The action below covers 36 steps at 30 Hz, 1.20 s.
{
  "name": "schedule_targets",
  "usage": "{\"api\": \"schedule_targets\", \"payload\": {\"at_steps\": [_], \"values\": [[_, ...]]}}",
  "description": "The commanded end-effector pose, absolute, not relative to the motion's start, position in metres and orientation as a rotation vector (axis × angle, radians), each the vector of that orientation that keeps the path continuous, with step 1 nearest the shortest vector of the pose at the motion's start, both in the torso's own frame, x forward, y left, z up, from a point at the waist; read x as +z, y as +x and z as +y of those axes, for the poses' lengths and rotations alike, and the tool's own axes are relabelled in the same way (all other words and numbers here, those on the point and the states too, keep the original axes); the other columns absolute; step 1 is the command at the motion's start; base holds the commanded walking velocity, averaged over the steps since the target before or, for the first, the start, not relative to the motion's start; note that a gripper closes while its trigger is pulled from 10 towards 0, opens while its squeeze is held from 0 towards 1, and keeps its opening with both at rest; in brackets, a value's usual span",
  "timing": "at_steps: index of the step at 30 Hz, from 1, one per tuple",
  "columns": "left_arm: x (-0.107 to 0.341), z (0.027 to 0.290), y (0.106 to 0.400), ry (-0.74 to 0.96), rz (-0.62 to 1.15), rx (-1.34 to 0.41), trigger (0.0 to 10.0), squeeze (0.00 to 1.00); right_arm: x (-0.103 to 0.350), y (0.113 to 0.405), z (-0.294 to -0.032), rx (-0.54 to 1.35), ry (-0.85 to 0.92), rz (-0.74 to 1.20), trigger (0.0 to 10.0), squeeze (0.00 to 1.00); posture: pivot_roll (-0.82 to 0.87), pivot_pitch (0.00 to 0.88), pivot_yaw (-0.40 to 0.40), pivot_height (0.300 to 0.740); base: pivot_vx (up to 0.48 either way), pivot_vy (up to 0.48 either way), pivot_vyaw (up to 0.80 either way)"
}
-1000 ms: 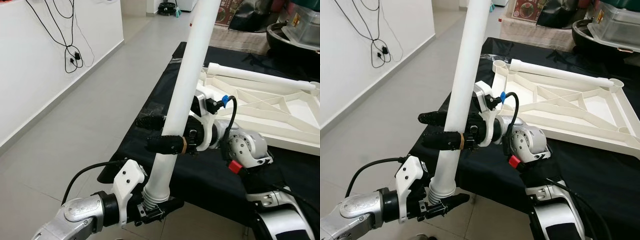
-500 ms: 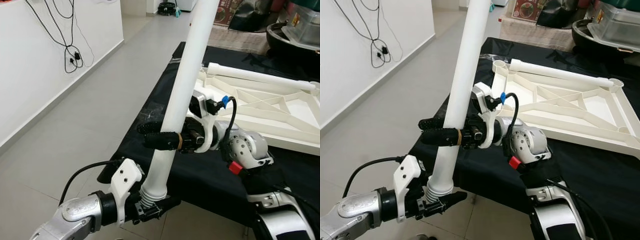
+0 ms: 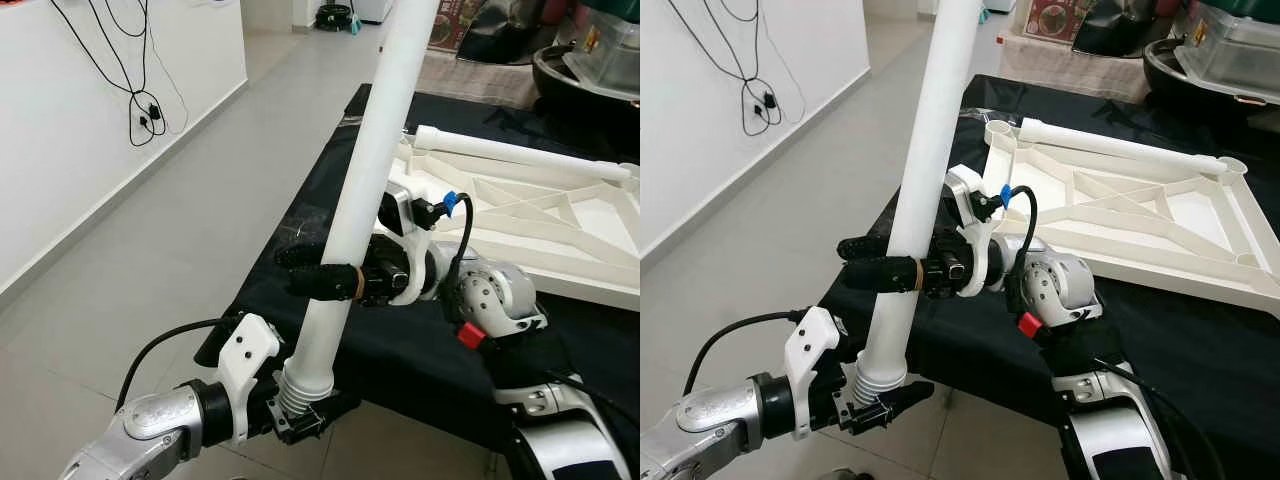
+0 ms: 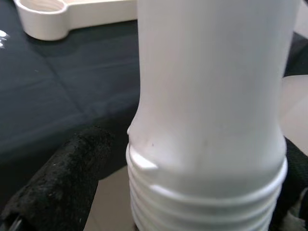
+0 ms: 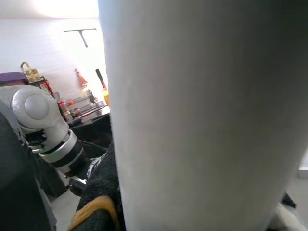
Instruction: Building children table
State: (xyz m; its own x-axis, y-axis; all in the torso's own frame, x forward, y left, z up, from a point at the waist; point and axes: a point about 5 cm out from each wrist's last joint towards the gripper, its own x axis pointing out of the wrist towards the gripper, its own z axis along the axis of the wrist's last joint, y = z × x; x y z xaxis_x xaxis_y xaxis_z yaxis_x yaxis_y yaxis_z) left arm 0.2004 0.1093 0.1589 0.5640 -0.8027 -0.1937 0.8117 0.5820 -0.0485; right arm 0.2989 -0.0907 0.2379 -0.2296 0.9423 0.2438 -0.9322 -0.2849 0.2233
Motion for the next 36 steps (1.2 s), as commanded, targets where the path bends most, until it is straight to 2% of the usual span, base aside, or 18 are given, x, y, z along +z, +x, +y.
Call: {"api": "schedule_targets", "payload": {"at_steps": [1,3,7,14,15,16,17,18,20,21,22,24,28,36], "values": [[0.156,0.115,0.206,0.078,0.207,-0.898,10.0,0.0,0.247,0.307,-0.096,1.763,0.341,-0.012,0.0,0.0,0.11,0.1,-0.041,0.74,0.0,0.0,0.0],[0.158,0.116,0.207,0.075,0.2,-0.89,10.0,0.0,0.247,0.311,-0.098,1.726,0.328,-0.025,0.0,0.0,0.11,0.1,-0.041,0.74,0.0,0.0,0.0],[0.161,0.116,0.209,0.072,0.178,-0.861,10.0,0.0,0.255,0.336,-0.11,1.494,0.287,-0.099,0.0,0.0,0.12,0.085,-0.043,0.74,0.0,0.0,0.0],[0.158,0.119,0.211,0.077,0.164,-0.785,10.0,0.0,0.265,0.353,-0.127,1.316,0.237,-0.167,0.0,0.0,0.12,0.073,-0.044,0.74,0.0,0.0,0.0],[0.159,0.121,0.216,0.079,0.135,-0.722,10.0,0.0,0.271,0.366,-0.13,1.137,0.217,-0.213,0.0,0.0,0.12,0.073,-0.046,0.74,0.0,0.0,0.0],[0.159,0.121,0.216,0.079,0.135,-0.722,10.0,0.0,0.271,0.366,-0.13,1.137,0.217,-0.213,0.0,0.0,0.12,0.073,-0.046,0.74,0.0,0.0,0.0],[0.162,0.122,0.221,0.084,0.105,-0.664,10.0,0.0,0.274,0.375,-0.134,0.987,0.193,-0.232,1.0,0.0,0.11,0.068,-0.044,0.74,0.0,0.0,0.0],[0.164,0.123,0.224,0.088,0.084,-0.624,10.0,0.0,0.275,0.381,-0.136,0.886,0.178,-0.244,1.0,0.0,0.11,0.068,-0.044,0.74,0.0,0.0,0.0],[0.165,0.124,0.225,0.09,0.073,-0.601,10.0,0.0,0.275,0.384,-0.138,0.834,0.169,-0.25,1.0,0.0,0.11,0.068,-0.044,0.74,0.0,0.0,0.0],[0.167,0.123,0.228,0.087,0.053,-0.584,10.0,0.0,0.276,0.389,-0.142,0.727,0.166,-0.265,2.3,0.0,0.11,0.066,-0.043,0.74,0.0,0.0,0.0],[0.17,0.122,0.231,0.086,0.028,-0.551,10.0,0.0,0.276,0.393,-0.147,0.614,0.136,-0.275,10.0,0.0,0.11,0.061,-0.042,0.74,0.0,0.0,0.0],[0.178,0.122,0.239,0.097,-0.024,-0.473,10.0,0.0,0.277,0.396,-0.157,0.435,0.104,-0.311,10.0,0.0,0.11,0.059,-0.043,0.74,0.0,0.0,0.0],[0.19,0.125,0.249,0.107,-0.098,-0.358,10.0,0.0,0.278,0.395,-0.164,0.301,0.126,-0.359,10.0,0.0,0.11,0.058,-0.046,0.74,0.0,0.0,0.0],[0.206,0.123,0.258,0.111,-0.197,-0.27,10.0,0.0,0.28,0.39,-0.149,0.236,0.037,-0.453,10.0,0.0,0.11,0.057,-0.047,0.74,0.0,0.0,-0.26]]}}
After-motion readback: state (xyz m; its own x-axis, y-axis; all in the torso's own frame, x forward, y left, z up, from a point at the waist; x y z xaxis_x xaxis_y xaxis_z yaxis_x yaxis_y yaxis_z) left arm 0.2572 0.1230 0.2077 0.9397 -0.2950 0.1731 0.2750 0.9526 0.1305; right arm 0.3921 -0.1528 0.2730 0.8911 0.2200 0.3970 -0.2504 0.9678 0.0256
